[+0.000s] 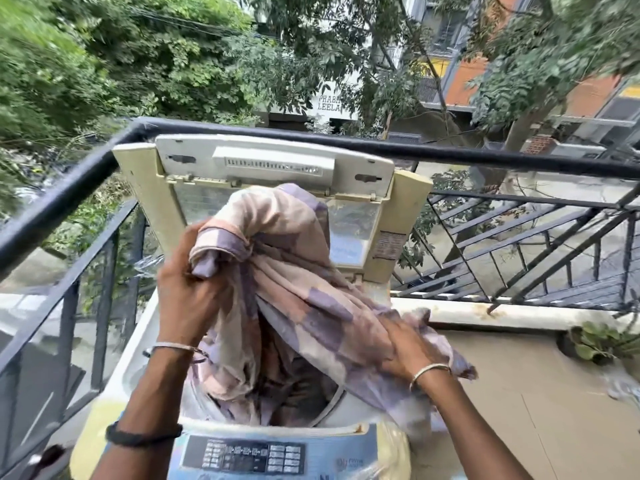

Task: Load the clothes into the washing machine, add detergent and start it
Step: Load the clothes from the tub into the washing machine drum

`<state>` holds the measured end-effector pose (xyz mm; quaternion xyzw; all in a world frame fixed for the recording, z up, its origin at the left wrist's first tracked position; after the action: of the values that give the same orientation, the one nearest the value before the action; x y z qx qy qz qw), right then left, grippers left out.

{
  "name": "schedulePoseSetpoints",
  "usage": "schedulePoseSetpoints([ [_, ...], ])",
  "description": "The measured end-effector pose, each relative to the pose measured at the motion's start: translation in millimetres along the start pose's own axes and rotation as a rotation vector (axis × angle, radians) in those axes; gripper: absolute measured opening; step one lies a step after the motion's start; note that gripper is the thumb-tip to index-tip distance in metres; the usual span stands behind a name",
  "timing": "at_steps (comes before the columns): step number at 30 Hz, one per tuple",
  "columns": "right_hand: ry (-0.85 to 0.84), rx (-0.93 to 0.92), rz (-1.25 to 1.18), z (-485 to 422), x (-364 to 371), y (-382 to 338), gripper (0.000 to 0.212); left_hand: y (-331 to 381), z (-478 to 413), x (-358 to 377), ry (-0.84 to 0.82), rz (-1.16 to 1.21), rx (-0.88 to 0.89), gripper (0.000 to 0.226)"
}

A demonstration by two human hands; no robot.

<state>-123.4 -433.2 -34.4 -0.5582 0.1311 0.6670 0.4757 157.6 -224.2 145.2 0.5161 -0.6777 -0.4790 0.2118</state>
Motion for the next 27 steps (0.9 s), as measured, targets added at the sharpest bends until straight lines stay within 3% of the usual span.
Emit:
schedulePoseSetpoints([
  [2, 0.24, 0.04, -0.017, 2, -19, -5, 0.038, 9, -6, -9, 0.004, -0.016, 0.035, 0.035],
  [3, 0.335, 0.064, -0.025, 4, -33, -13, 0.026, 10, -10, -16, 0.02, -0.025, 0.045, 0.035],
  [5, 0.483, 0.067, -0.153, 9, -63, -36, 0.023, 8, -20, -30, 0.023, -0.045, 0.047, 0.035],
  [7, 0.577, -0.006, -0.436, 12, -93, -65, 0.026, 3, -28, -38, -0.02, -0.07, 0.044, 0.034],
  [11, 0.539, -0.36, -0.981, 9, -131, -165, 0.023, -1, -21, -36, -0.1, -0.147, 0.053, 0.037],
  [14, 0.527, -0.504, -1.169, 10, -131, -219, 0.016, -10, -11, -33, -0.071, -0.135, 0.029, 0.042],
  [17, 0.669, -0.429, -0.957, -1, -94, -211, 0.018, -33, 3, -27, -0.09, -0.138, -0.061, 0.055],
  [19, 0.736, -0.303, -0.761, -11, -56, -182, 0.017, -62, 25, -6, -0.242, -0.109, -0.138, 0.068],
  [21, 0.58, -0.164, -0.533, -34, -2, -150, 0.031, -104, 55, 25, -0.464, -0.167, -0.19, 0.076],
  [24, 0.025, -0.005, -0.05, -50, 84, -103, 0.072, -161, 117, 75, -0.971, -0.407, -0.284, 0.078],
  [25, -0.089, 0.041, 0.001, -45, 99, -88, 0.07, -175, 139, 86, -1.129, -0.5, -0.339, 0.072],
  [27, -0.061, 0.066, -0.041, -37, 99, -68, 0.058, -198, 176, 99, -1.315, -0.629, -0.495, 0.062],
])
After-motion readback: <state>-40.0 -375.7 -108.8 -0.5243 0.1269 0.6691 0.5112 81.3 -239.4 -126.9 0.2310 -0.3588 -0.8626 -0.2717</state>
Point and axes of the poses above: each hand's wrist, its own z-axis away from the middle knuckle, its own x-axis out of the palm, y = z × x, the point moved 9 cm from there along -z, towards the middle knuckle, and after that the axes turned 4 degrees about y, right-handed, at the moved point
